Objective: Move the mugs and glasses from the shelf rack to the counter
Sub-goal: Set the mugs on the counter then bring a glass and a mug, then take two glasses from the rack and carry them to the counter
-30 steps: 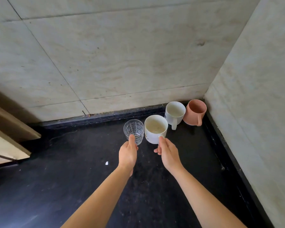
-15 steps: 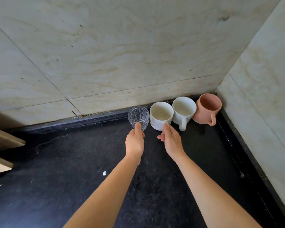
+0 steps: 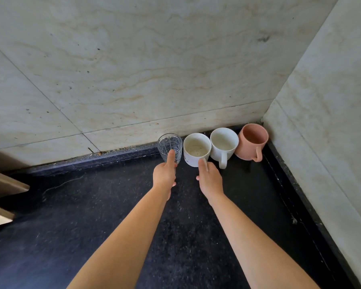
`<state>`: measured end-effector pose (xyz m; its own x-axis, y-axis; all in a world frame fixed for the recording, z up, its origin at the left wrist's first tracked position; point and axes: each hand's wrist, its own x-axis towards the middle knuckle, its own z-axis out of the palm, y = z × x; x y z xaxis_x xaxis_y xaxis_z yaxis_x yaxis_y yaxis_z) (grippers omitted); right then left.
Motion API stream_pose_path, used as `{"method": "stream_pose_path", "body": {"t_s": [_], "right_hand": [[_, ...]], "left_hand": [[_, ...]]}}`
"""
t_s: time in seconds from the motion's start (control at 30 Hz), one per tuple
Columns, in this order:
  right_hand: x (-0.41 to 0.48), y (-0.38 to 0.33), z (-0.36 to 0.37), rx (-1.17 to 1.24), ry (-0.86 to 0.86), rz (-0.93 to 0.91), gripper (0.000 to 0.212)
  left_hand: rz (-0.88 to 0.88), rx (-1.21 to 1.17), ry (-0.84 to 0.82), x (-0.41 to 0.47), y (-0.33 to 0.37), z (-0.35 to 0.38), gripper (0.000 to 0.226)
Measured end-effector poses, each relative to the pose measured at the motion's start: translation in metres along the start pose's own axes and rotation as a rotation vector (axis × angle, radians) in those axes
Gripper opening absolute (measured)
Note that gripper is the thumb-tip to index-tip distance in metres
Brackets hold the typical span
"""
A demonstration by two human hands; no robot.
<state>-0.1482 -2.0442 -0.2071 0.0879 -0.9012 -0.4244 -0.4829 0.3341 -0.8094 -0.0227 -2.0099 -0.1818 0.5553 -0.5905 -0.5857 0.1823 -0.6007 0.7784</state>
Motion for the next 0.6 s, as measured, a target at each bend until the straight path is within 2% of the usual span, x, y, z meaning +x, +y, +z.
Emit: {"method": "stream_pose_path", "body": {"t_s": [0.07,0.13,0.27,0.37,0.47,0.6], "right_hand": [[-0.014,-0.006,-0.002,-0.031,0.033,-0.023,0.038],[-0.031,-0.011,-0.011,-0.101,0.046,-0.086,0.033],[-0.059,-0.048,-0.048,-0.287,0.082,-0.225,0.044],[-0.082,-0.111,-0.081,-0.533,0.114,-0.478,0.045],[-0.115,-0.190,-0.111,-0.392,0.265,-0.718,0.051],[-0.165,-0.266,-0.126,-0.406,0.476,-1.128,0.053]], "left_hand": [[-0.006,0.059,-0.002,-0.013,0.003,-0.010,0.058],[0.055,0.229,-0.004,-0.031,0.004,-0.024,0.062],[0.356,0.616,0.139,-0.067,0.028,-0.067,0.071],[0.619,0.820,0.306,-0.108,0.081,-0.110,0.073],[0.826,0.952,0.537,-0.160,0.145,-0.157,0.075],[1.113,0.977,0.883,-0.243,0.180,-0.226,0.067]]}}
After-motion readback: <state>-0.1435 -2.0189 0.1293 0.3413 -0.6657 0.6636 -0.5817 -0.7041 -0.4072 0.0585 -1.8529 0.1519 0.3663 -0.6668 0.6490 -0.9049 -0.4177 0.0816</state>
